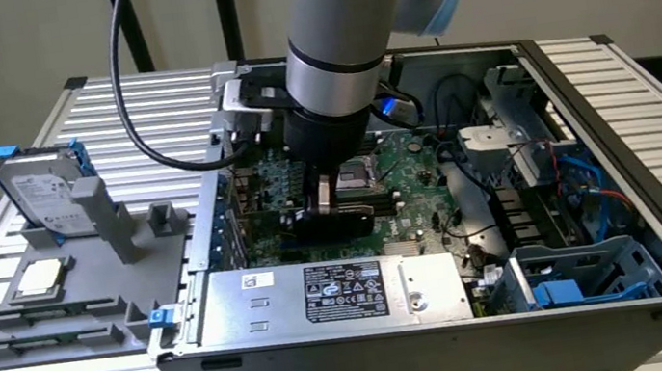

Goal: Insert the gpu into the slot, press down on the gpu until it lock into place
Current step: 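Insert the gpu into the slot, then press down on the gpu until it lock into place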

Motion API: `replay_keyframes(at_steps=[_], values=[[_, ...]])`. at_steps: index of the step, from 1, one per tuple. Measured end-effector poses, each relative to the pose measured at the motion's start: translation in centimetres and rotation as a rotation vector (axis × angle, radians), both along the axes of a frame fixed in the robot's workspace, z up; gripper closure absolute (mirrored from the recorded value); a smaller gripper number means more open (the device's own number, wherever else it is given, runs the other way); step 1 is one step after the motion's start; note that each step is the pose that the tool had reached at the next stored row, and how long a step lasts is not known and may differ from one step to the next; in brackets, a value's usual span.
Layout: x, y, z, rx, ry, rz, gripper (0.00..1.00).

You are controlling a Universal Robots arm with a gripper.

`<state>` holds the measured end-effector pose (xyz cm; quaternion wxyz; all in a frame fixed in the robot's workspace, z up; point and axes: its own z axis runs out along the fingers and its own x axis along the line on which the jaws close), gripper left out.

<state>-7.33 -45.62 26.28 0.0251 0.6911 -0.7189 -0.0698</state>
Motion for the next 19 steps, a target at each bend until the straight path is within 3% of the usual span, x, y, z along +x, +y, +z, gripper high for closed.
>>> replay_keyframes(at_steps=[19], values=[[0.00, 0.02, -0.15, 0.0003, 0.0043, 0.000, 0.74]])
